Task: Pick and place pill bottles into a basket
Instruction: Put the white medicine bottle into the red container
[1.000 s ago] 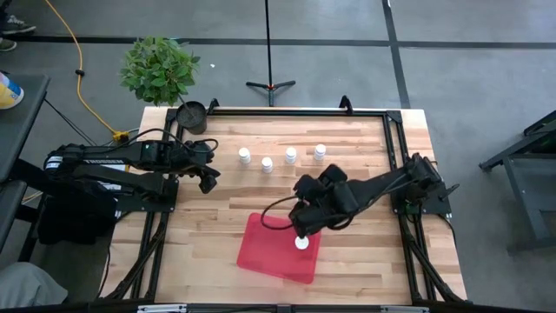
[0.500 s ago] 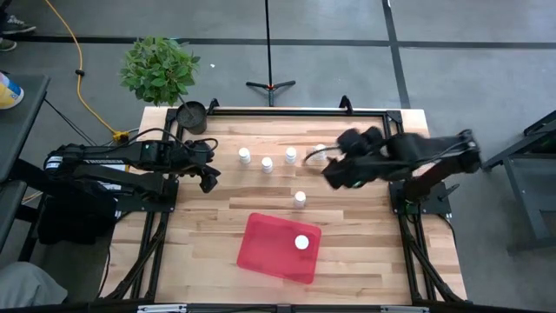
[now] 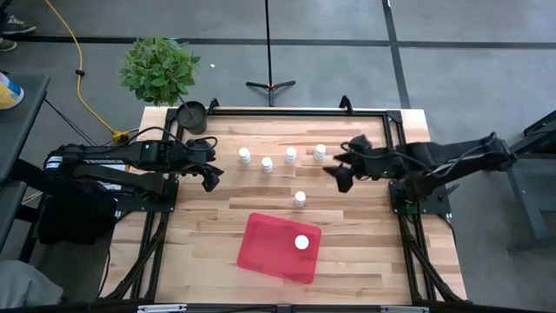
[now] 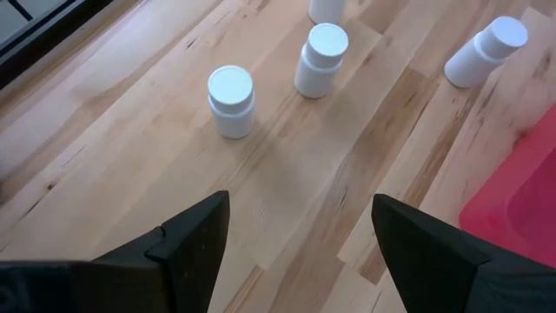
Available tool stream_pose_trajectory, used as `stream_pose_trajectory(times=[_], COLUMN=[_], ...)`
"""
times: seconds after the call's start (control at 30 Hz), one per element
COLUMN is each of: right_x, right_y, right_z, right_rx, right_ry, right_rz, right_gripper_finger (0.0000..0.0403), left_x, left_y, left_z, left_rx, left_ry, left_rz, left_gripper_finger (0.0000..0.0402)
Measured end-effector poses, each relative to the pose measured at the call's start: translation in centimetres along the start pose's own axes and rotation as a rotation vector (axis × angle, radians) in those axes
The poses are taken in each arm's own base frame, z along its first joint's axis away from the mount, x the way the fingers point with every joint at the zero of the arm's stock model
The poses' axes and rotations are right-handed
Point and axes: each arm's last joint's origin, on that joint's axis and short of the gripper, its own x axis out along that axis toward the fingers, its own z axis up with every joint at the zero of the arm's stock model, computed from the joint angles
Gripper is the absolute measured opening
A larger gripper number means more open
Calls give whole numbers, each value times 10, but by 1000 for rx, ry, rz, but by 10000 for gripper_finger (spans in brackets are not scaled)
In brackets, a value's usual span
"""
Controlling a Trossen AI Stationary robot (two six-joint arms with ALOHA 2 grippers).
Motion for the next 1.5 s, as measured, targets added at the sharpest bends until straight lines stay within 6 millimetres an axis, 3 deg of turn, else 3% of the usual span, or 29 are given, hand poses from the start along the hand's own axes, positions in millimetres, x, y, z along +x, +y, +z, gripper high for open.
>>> stream_pose_trajectory(times=[0.2, 0.43, 0.87, 1.1, 1.33, 1.5], right_x=[28, 35, 9, -4, -7, -7], right_y=[-20, -30, -63, -76, -78, -78], right_z=[-27, -44, -62, -65, -65, -65], right_rx=[-7, -64, 6, 52, 36, 31], right_ry=[68, 192, 124, 56, 51, 55], right_rz=[25, 69, 138, 151, 162, 165], right_gripper_finger=[291, 291, 291, 291, 291, 291], left_x=[0, 0, -1, 4, 30, 52], left_y=[0, -1, -4, -3, -13, -17], left_z=[0, 2, 11, 13, 13, 10], left_rx=[-1, -7, -27, 89, 372, 477], left_ry=[-4, -21, -130, -151, -37, 74], left_rz=[-2, -12, -17, 97, 118, 136], left_gripper_finger=[317, 317, 317, 317, 317, 317])
